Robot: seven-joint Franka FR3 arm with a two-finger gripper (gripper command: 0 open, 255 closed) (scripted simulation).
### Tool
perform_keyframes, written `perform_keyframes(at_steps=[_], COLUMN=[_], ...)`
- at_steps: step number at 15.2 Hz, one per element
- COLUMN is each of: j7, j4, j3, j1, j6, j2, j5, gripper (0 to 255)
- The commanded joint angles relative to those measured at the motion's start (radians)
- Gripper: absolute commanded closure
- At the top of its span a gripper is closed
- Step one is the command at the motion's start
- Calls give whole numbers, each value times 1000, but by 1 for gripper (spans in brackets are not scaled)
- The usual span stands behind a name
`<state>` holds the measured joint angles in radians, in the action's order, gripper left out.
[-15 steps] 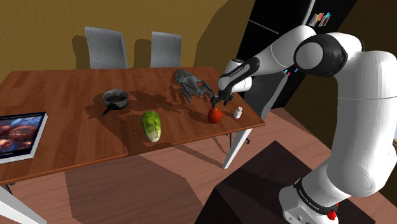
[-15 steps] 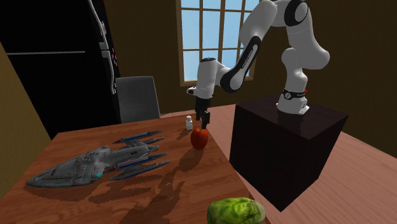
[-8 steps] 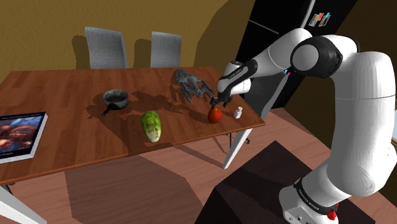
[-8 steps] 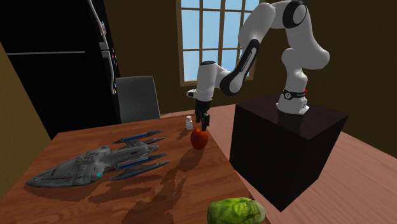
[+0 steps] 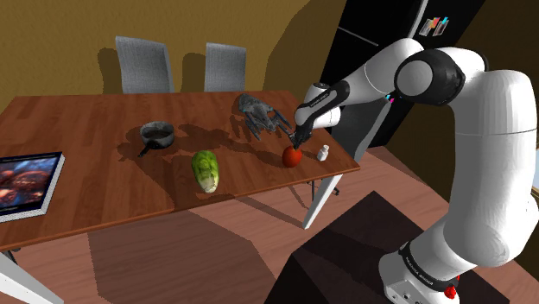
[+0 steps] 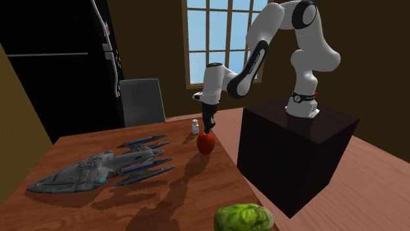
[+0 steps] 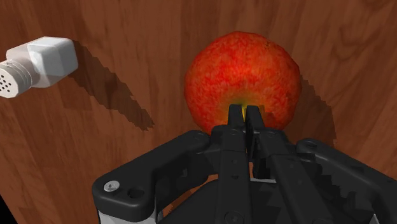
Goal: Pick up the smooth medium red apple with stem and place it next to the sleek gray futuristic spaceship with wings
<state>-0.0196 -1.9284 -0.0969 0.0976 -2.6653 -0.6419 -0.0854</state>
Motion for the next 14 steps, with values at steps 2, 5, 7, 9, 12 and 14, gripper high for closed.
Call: perform_keyframes(at_steps=[2,5,7,9,12,14], j7=[0,1,2,4,7,8], j4=[0,-3,-8,-12,-17,-20], j3=[0,-1,-4,-7,-11,-14], j1=[0,-1,-3,-6,-9,-11], j6=[0,8,26,44,71,90], j2=[0,11,34,56,88,109], j5=[0,1,4,7,11,14], gripper=[255,255,255,255,255,255])
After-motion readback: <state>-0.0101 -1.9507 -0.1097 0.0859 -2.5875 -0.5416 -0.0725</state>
